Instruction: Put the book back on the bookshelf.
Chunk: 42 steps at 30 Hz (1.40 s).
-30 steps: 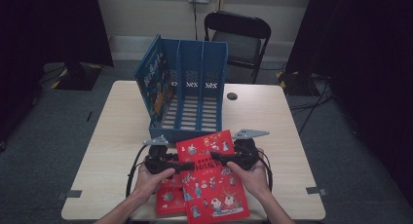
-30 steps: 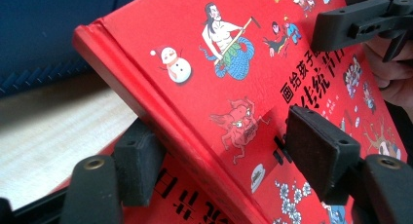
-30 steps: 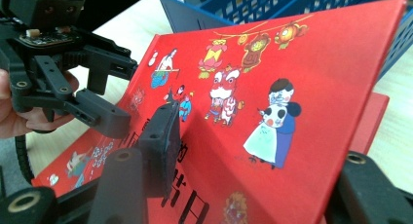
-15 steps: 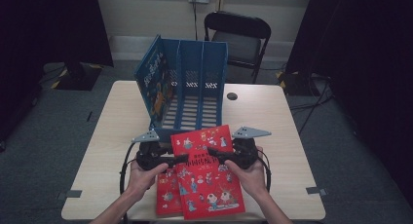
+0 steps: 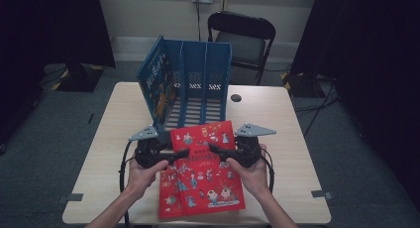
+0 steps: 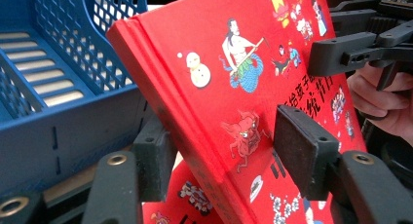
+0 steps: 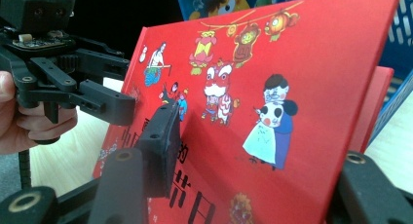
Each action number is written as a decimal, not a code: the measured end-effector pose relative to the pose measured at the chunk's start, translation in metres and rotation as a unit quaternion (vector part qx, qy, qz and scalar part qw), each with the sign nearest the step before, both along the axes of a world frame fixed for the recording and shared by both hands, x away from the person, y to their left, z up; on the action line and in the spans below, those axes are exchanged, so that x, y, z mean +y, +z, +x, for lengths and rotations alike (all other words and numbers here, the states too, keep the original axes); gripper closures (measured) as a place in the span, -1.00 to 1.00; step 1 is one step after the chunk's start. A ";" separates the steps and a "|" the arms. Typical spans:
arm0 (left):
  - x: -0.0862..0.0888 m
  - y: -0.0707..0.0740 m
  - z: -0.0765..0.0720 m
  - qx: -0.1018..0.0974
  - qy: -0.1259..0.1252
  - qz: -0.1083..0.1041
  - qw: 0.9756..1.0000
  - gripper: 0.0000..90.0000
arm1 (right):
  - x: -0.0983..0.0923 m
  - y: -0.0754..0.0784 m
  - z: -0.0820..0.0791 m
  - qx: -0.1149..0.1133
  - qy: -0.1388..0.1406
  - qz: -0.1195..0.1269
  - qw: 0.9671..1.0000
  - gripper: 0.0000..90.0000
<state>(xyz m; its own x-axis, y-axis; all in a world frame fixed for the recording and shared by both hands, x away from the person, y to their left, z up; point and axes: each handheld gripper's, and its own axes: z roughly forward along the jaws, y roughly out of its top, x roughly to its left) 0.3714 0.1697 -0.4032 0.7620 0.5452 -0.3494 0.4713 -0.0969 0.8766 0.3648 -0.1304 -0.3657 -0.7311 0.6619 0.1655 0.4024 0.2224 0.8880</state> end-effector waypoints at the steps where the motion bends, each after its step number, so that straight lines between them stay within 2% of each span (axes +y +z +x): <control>1: 0.001 0.002 0.000 -0.002 0.002 -0.003 1.000 -0.02 | 0.000 0.001 0.000 -0.003 0.000 0.001 1.000 0.04; 3: 0.002 0.008 0.001 -0.009 0.005 -0.006 1.000 0.03 | 0.001 0.006 0.001 -0.007 -0.002 0.003 1.000 0.04; 7: 0.002 0.022 0.002 -0.031 0.009 0.004 0.999 0.09 | 0.001 0.011 0.002 -0.017 -0.004 0.013 1.000 0.05; 9: 0.001 0.027 0.000 -0.049 0.012 0.002 0.999 0.09 | 0.000 0.014 0.002 -0.025 -0.007 0.020 0.999 0.05; 12: -0.003 0.030 -0.005 -0.063 -0.002 0.003 0.998 -0.01 | -0.004 0.014 -0.004 -0.040 -0.004 0.022 0.999 0.06; 14: -0.004 0.029 -0.007 -0.063 -0.019 -0.015 0.998 0.04 | -0.010 0.012 -0.008 -0.037 0.003 0.024 0.999 0.06; 17: -0.009 0.027 -0.008 -0.063 -0.019 -0.012 0.998 0.05 | -0.015 0.012 -0.012 -0.037 0.004 0.023 0.999 0.06; 19: -0.009 0.027 -0.007 -0.057 -0.021 -0.018 0.998 0.10 | -0.016 0.011 -0.013 -0.039 0.002 0.024 0.999 0.06; 21: -0.008 0.028 -0.007 -0.062 -0.018 -0.016 0.998 0.20 | -0.016 0.012 -0.014 -0.040 0.004 0.025 0.999 0.06; 23: -0.008 0.028 -0.006 -0.063 -0.016 -0.018 0.998 0.20 | -0.016 0.012 -0.014 -0.041 0.004 0.024 0.999 0.06; 26: -0.007 0.034 -0.006 -0.077 -0.007 -0.021 0.997 0.23 | -0.014 0.013 -0.012 -0.049 0.002 0.028 0.998 0.06; 29: -0.008 0.043 -0.006 -0.096 -0.001 -0.016 0.995 0.27 | -0.013 0.016 -0.012 -0.074 -0.005 0.038 0.997 0.08; 32: -0.006 0.050 -0.007 -0.112 -0.001 -0.015 0.994 0.33 | -0.016 0.020 -0.008 -0.078 -0.003 0.049 0.996 0.08; 34: -0.006 0.049 -0.009 -0.120 -0.005 -0.012 0.993 0.33 | -0.016 0.020 -0.009 -0.079 0.000 0.041 0.996 0.09; 37: -0.006 0.045 -0.014 -0.125 -0.028 -0.021 0.992 0.38 | -0.018 0.019 -0.013 -0.080 0.008 0.036 0.996 0.03; 40: -0.017 0.038 -0.020 -0.130 -0.044 0.009 0.991 0.31 | -0.022 0.016 -0.016 -0.078 0.015 0.036 0.996 0.01; 42: -0.022 0.032 -0.021 -0.125 -0.055 0.006 0.991 0.34 | -0.024 0.014 -0.021 -0.085 0.015 0.034 0.996 0.01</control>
<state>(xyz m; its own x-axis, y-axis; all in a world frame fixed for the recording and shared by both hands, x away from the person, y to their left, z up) 0.3508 0.1482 -0.3715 0.8786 0.4576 -0.1368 0.2263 -0.1467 0.9629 0.3437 -0.1546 -0.3517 -0.7722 0.6303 0.0806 0.2387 0.1701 0.9561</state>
